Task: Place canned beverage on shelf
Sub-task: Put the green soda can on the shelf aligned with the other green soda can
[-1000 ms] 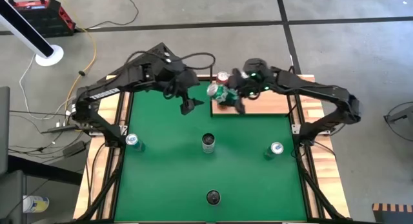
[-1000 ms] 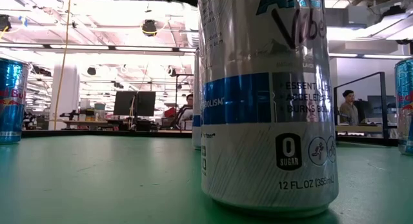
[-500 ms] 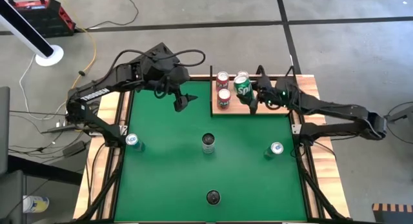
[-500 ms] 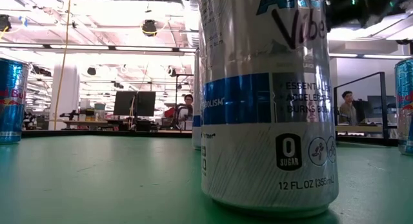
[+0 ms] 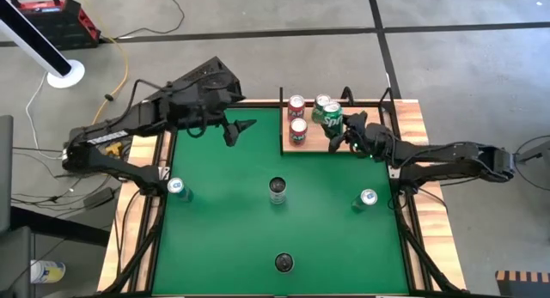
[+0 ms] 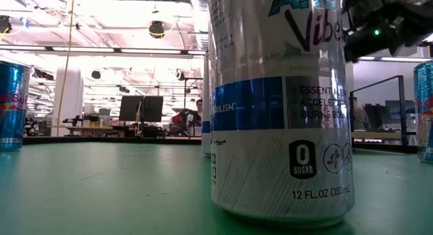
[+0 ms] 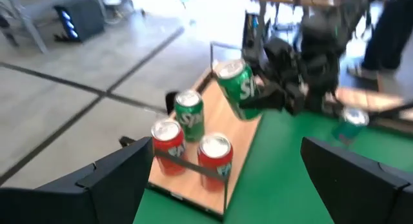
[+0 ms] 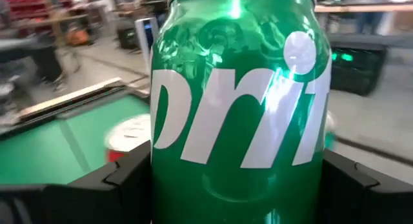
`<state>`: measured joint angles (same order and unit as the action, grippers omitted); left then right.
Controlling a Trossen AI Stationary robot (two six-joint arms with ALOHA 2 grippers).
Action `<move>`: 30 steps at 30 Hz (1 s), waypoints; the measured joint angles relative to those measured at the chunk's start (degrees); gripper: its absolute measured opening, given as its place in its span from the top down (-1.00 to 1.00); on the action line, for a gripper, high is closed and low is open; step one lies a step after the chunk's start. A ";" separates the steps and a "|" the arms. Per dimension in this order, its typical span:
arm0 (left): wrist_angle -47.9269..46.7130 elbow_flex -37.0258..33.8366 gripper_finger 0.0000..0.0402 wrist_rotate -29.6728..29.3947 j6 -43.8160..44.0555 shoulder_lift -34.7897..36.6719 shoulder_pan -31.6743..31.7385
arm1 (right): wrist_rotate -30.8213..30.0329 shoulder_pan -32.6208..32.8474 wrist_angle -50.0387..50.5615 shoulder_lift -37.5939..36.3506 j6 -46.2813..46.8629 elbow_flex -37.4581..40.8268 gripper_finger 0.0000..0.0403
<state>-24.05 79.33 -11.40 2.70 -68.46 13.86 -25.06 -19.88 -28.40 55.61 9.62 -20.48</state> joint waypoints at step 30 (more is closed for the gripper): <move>7.98 -4.44 -0.88 -2.18 7.39 2.85 0.30 | -3.70 -0.30 -37.16 32.80 0.56 6.59 -0.61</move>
<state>-16.08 74.89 -13.57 10.10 -65.60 14.15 -28.76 -20.17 -65.56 88.41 10.18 -13.89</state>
